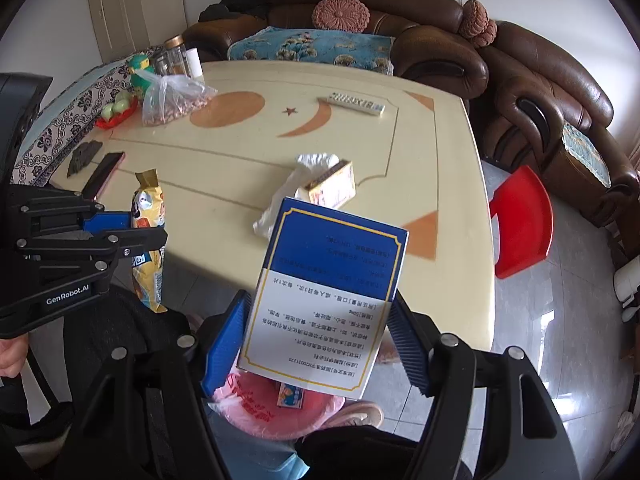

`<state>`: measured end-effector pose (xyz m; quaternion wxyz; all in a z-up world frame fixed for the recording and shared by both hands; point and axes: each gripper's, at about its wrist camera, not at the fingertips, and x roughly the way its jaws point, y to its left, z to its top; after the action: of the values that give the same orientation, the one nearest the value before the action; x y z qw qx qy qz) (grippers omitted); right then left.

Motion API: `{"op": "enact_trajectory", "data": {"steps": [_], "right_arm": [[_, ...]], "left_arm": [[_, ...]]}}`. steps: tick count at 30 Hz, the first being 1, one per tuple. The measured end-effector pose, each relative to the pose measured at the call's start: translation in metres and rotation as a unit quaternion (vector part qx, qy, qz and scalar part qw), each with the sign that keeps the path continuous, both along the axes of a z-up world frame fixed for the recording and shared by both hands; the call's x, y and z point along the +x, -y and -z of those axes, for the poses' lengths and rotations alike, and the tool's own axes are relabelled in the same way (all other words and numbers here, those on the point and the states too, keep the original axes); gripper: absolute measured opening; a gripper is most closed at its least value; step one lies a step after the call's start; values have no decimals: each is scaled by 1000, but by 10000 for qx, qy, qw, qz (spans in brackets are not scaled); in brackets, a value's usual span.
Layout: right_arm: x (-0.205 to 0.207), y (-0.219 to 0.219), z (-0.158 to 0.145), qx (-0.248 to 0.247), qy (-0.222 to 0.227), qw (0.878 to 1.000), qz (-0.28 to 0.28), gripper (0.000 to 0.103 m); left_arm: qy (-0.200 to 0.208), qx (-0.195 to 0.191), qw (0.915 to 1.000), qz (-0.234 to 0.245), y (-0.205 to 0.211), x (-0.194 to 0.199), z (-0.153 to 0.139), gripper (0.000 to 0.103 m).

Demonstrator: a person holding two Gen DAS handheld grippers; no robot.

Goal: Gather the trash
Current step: 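Lift the wrapper and card box with both tools and carry them over the bin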

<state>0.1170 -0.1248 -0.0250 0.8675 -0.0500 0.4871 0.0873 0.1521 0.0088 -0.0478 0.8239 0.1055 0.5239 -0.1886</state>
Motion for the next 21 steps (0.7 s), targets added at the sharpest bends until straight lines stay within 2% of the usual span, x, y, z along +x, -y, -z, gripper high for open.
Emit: {"op": "enact_trajectory", "data": {"steps": [9, 15, 21], "right_arm": [[-21, 3, 40, 96, -301, 9995, 72, 66], [-31, 1, 71, 9, -457, 9989, 106, 66], [-32, 4, 105, 28, -701, 9973, 193, 66]], "left_arm": [[-141, 140, 9996, 199, 11, -19, 38, 18], [-275, 341, 9982, 399, 23, -31, 74, 18], [-569, 378, 9962, 542, 29, -36, 112, 18]]}}
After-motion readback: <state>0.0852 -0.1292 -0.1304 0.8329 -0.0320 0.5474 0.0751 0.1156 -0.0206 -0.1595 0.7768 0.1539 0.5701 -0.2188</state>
